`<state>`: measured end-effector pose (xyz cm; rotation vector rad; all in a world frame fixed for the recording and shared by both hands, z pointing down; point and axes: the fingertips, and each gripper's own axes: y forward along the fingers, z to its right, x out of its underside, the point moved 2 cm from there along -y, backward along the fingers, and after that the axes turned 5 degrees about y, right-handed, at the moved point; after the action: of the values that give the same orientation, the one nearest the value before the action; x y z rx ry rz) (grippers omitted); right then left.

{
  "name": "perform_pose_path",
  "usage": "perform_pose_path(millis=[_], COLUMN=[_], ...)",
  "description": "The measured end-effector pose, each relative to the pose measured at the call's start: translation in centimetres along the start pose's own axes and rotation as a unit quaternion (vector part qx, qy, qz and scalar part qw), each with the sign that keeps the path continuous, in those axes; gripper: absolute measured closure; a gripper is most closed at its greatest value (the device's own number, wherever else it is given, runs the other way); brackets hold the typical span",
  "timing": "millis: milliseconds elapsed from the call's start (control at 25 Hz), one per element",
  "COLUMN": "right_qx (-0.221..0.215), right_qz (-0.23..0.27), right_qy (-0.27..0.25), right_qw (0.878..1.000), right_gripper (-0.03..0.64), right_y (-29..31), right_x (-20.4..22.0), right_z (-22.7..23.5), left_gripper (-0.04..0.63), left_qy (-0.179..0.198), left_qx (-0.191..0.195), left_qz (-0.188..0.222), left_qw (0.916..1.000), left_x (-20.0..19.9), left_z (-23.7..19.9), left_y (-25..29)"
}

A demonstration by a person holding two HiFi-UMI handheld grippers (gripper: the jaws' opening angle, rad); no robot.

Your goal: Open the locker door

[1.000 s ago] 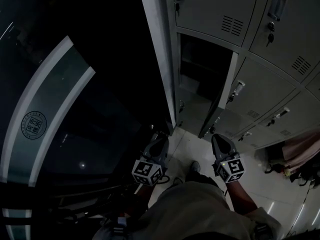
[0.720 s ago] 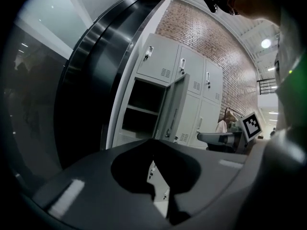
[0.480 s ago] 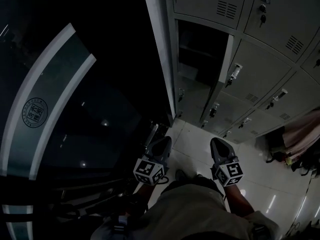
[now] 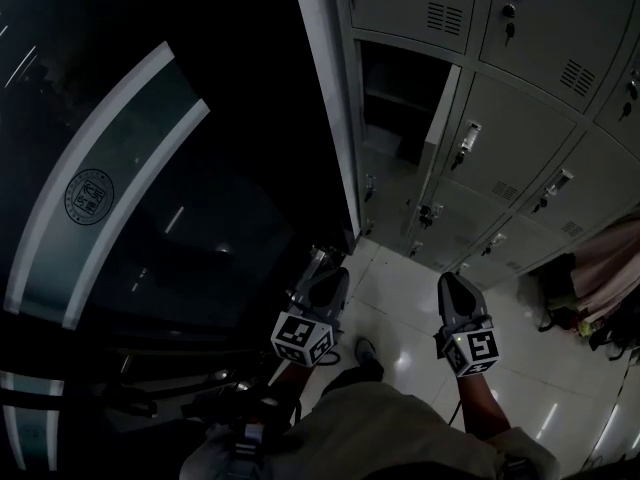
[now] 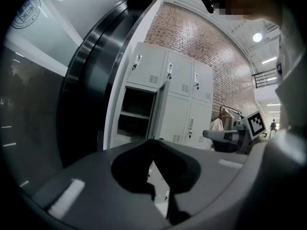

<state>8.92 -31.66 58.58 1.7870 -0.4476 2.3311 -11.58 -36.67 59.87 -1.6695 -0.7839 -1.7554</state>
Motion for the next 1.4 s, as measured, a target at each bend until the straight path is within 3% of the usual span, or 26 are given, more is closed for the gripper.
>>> perform_pose_path(millis=[360,840,1400], right_qx=[0.047,0.021,0.050], right_qz=[0.010,0.016,0.039], right_qy=[-0.012,-0.003,-0.004], right_qw=[0.999,1.000,0.998], right_gripper=[0.595,0.597,0.603], right_y=[-12.8,-27.1,-37.1], right_x=[-2.0,-4.5,-7.8], right_z=[0.0,-6.2,-13.3], left_gripper=[0.580,0.580,0.580], left_qy=[0.012,0.012,0.022], left_qx=[0.011,0.002,0.039], left_qz=[0.004,0.000,0.011], left_qw=[0.9999,0.9999,0.9989], left_x=[-2.0,-3.8,-7.4], left_z=[9.4,22.5,29.1], left_y=[-4.9,-15.5,-23.1])
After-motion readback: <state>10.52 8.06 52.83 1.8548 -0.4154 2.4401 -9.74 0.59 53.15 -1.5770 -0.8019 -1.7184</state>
